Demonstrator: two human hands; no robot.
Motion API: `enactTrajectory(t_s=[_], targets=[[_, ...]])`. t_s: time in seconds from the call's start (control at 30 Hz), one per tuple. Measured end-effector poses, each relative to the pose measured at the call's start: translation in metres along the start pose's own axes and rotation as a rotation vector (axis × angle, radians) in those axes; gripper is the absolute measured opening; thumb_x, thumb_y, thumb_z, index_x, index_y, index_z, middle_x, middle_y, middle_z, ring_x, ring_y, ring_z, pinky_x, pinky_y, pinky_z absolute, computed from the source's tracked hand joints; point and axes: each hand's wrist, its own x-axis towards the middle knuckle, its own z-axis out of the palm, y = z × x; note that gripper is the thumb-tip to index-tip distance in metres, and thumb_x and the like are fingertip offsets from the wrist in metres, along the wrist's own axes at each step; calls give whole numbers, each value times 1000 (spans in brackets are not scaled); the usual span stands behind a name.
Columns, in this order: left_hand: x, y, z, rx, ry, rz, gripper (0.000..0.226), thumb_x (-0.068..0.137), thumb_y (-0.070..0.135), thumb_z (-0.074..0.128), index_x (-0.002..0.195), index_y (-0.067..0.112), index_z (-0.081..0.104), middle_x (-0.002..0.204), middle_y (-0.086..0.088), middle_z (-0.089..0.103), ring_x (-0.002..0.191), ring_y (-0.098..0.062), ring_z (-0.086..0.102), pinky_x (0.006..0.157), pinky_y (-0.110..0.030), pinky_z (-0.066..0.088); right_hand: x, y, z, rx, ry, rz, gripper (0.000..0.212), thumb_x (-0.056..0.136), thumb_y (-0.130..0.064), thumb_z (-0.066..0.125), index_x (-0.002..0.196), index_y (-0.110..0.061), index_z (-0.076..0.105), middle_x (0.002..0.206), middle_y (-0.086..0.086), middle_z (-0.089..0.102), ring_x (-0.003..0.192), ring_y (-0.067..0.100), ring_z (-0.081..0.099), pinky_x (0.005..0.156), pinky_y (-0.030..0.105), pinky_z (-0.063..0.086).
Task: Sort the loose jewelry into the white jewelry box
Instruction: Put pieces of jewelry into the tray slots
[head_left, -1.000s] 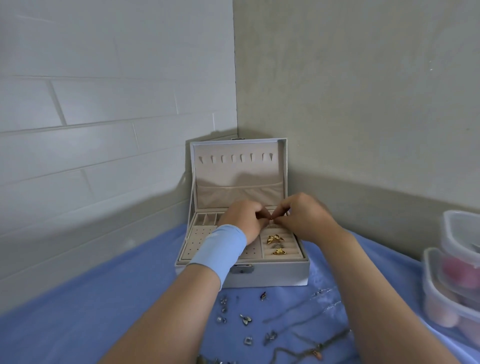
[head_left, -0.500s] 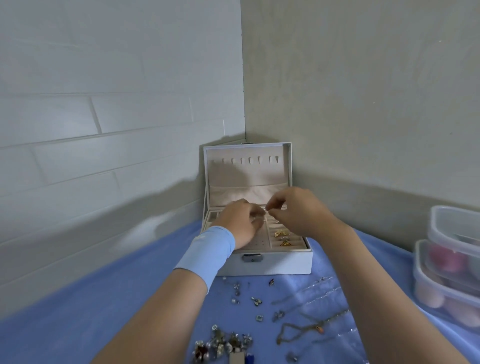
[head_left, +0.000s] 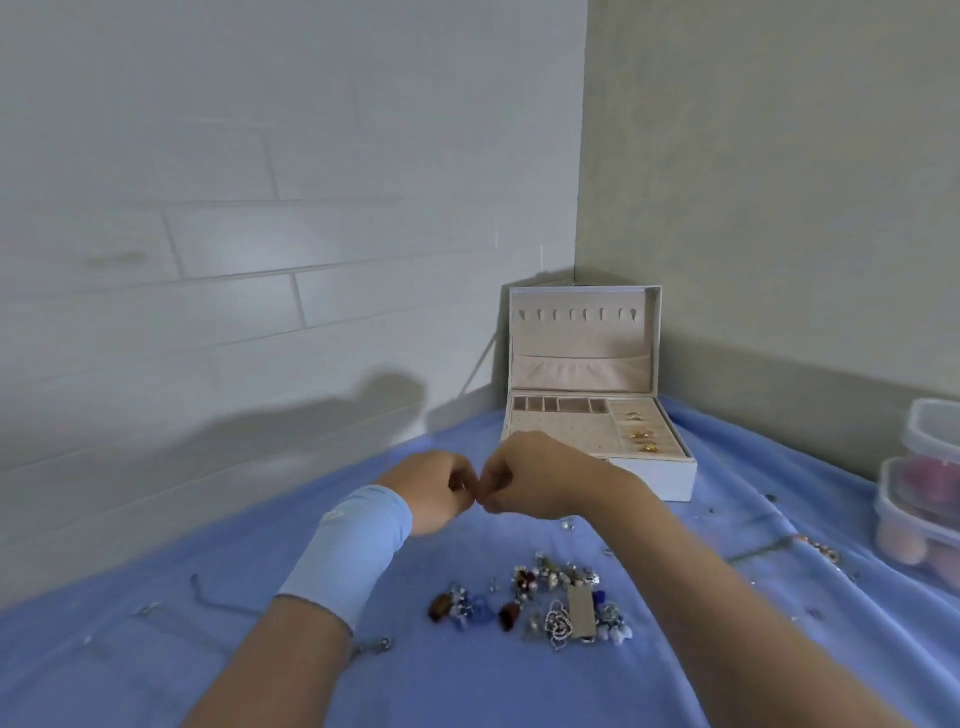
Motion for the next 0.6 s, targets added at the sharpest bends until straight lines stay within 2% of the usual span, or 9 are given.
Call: enactTrajectory(t_s=[0.07, 0.13, 0.27, 0.33, 0.43, 0.53, 0.6], targets=[[-26, -27, -11, 23, 3, -43, 14, 95, 26, 55, 99, 37, 63, 103, 13, 62, 96, -12, 59, 88, -27, 46, 7, -29, 16, 0, -76, -29, 14, 86, -23, 68, 92, -19, 80, 93, 7, 76, 75, 32, 66, 73, 41, 57], [-53, -54, -23, 35, 2, -78, 17, 94, 22, 58, 104, 33, 68, 102, 14, 62, 95, -8, 57, 87, -21, 43, 13, -58, 31, 27, -129, -57, 14, 87, -22, 68, 95, -19, 80, 92, 8, 77, 65, 22, 58, 66, 37, 55], [-101, -100, -42, 75, -53, -143, 18, 92, 24, 63, 107, 30, 71, 106, 13, 65, 93, -4, 57, 84, -16, 41, 21, -112, 57, 65, -216, -131, 11, 89, -23, 68, 88, -24, 79, 69, -12, 69, 53, 7, 55, 57, 23, 50], [-116, -115, -40, 85, -78, -158, 20, 90, 28, 67, 110, 29, 71, 104, 13, 66, 88, -2, 56, 79, -13, 39, 25, -130, 70, 33, -273, -145, 11, 90, -29, 69, 85, -24, 77, 68, -14, 68, 47, 1, 52, 56, 20, 45], [-124, -130, -32, 119, -66, -162, 15, 85, 36, 71, 100, 35, 74, 93, 18, 67, 79, -1, 56, 78, -15, 41, 28, -147, 87, -18, -320, -135, 24, 88, -39, 71, 95, -17, 79, 86, -3, 76, 58, 10, 56, 59, 20, 44], [-124, -139, -30, 132, -71, -160, 15, 83, 30, 73, 96, 34, 77, 73, 25, 60, 69, 3, 54, 75, -18, 43, 32, -152, 98, -41, -311, -125, 25, 82, -39, 80, 98, -19, 81, 96, -2, 77, 88, 16, 68, 73, 26, 53], [-122, -144, -30, 138, -63, -142, 13, 83, 28, 72, 95, 31, 78, 82, 21, 67, 75, -1, 58, 78, -19, 47, 35, -151, 102, -42, -293, -131, 20, 82, -33, 81, 97, -20, 81, 96, -4, 76, 92, 15, 68, 80, 29, 55]])
